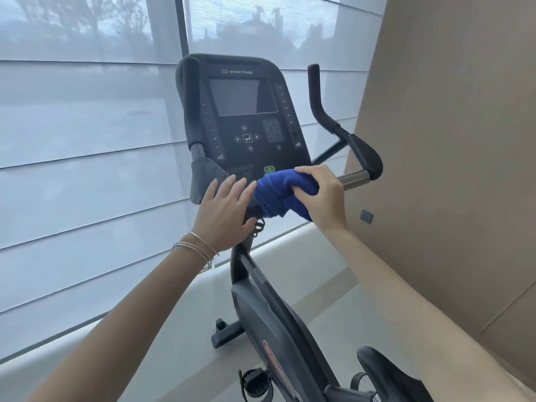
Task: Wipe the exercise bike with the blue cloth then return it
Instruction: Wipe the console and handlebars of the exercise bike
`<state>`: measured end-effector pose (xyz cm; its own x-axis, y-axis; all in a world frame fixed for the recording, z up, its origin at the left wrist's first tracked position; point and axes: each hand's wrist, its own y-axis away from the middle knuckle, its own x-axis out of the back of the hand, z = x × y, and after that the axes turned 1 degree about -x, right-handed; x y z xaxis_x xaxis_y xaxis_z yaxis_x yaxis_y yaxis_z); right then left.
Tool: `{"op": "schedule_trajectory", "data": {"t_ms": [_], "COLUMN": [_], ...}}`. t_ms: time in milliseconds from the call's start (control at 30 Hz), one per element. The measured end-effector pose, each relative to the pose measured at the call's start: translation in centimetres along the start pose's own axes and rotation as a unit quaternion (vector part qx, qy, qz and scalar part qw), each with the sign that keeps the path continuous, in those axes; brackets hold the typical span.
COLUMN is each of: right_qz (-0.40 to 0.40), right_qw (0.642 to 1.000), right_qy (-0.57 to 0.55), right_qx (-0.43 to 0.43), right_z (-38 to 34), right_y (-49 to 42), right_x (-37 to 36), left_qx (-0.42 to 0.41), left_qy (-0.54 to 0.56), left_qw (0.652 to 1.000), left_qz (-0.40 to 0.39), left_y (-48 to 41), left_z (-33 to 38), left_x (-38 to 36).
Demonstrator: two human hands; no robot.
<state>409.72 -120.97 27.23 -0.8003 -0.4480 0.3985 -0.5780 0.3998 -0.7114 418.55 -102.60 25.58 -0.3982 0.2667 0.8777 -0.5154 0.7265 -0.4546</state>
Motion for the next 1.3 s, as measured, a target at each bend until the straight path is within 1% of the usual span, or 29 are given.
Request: {"op": "schedule_trajectory", "data": {"t_ms": [67, 167, 233, 400, 467, 567, 633, 700, 833, 900, 1000, 1067, 1133, 1233, 1300], "right_qz": [-0.02, -0.087, -0.112, -0.092, -0.091, -0.081, -0.081, -0.081, -0.095, -0.094, -0.088, -0.062, -0.041, -0.033, -0.034], "right_qw": [1.0, 0.992, 0.988, 0.986, 0.988, 0.99, 0.99, 0.99, 0.986, 0.986, 0.99, 0.992, 0.991, 0.989, 0.989], "right_qy": [0.019, 0.068, 0.084, 0.107, 0.116, 0.118, 0.114, 0.114, 0.132, 0.131, 0.107, 0.091, 0.093, 0.129, 0.142], "right_qx": [0.013, 0.058, 0.066, 0.086, 0.055, -0.016, -0.037, -0.032, 0.026, 0.036, -0.004, -0.056, -0.084, -0.06, -0.016], "right_z": [0.5, 1.1, 1.4, 3.2, 4.4, 6.1, 6.4, 6.0, 4.5, 4.5, 5.1, 5.5, 5.6, 5.2, 4.6], "right_y": [-0.4, -0.6, -0.4, -0.5, -1.3, -2.4, -2.8, -2.7, -1.0, -0.8, -2.1, -3.3, -3.9, -3.5, -2.3], "right_x": [-0.9, -2.1, -2.9, -3.0, -2.1, -0.5, -0.1, -0.4, -2.0, -2.4, -2.1, -1.8, -1.9, -2.5, -2.9], "left_qx": [0.012, 0.028, 0.033, 0.014, 0.001, -0.017, -0.028, -0.037, -0.035, -0.036, -0.041, -0.04, -0.042, -0.045, -0.047], "left_qy": [0.006, 0.018, 0.026, 0.021, 0.024, 0.022, 0.027, 0.038, 0.041, 0.049, 0.051, 0.053, 0.05, 0.047, 0.05], "left_qw": [1.0, 0.999, 0.999, 1.0, 1.0, 1.0, 0.999, 0.999, 0.998, 0.998, 0.998, 0.998, 0.998, 0.998, 0.997], "left_qz": [-0.006, 0.003, 0.013, 0.001, -0.002, -0.007, -0.009, -0.009, -0.016, -0.019, -0.005, 0.001, 0.005, 0.02, 0.028], "left_y": [-0.8, -1.6, -1.8, -2.3, -2.9, -3.7, -4.0, -4.2, -4.1, -4.2, -4.2, -4.1, -3.9, -3.9, -3.9], "left_z": [-0.3, -0.7, -1.0, -1.9, -2.0, -1.8, -1.7, -1.7, -2.0, -1.9, -1.8, -1.8, -1.9, -1.8, -1.8], "left_x": [-0.5, -0.9, -1.1, -1.7, -1.8, -2.0, -2.1, -2.3, -2.7, -2.8, -2.8, -2.8, -2.9, -3.0, -3.0]}}
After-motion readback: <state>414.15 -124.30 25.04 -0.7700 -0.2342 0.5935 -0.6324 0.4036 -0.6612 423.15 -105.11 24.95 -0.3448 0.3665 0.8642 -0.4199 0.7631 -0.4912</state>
